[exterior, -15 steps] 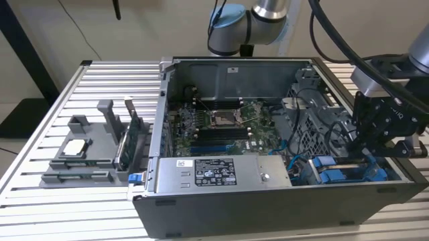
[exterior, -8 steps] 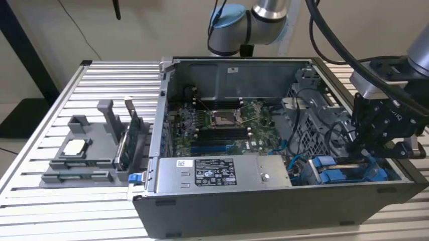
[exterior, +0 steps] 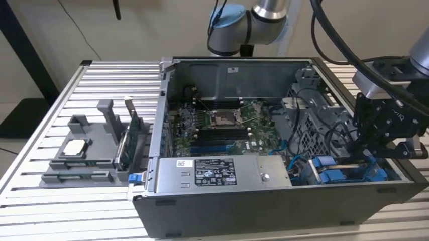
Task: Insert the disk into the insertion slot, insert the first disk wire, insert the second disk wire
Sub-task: 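Insert the first disk wire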
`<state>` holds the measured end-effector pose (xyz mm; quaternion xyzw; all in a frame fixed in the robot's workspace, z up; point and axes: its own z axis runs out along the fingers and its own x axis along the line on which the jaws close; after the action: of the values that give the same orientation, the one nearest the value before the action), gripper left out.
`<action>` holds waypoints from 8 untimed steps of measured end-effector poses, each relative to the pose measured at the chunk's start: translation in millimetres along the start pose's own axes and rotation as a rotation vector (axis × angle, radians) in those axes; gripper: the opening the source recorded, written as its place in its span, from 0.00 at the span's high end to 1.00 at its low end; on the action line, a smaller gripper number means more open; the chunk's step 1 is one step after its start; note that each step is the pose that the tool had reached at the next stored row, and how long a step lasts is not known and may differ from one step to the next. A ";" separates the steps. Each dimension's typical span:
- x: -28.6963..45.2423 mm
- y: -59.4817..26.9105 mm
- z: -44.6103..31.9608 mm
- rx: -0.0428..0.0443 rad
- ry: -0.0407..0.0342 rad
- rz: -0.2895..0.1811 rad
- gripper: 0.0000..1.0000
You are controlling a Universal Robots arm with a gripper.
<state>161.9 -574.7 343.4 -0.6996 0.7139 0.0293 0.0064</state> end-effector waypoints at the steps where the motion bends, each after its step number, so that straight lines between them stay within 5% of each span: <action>1: -0.3 0.0 0.1 -0.0001 0.0001 -0.002 0.81; 8: -2.6 -0.6 0.2 -0.0022 0.0016 -0.045 0.81</action>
<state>162.5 -572.2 343.3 -0.7154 0.6981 0.0294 0.0057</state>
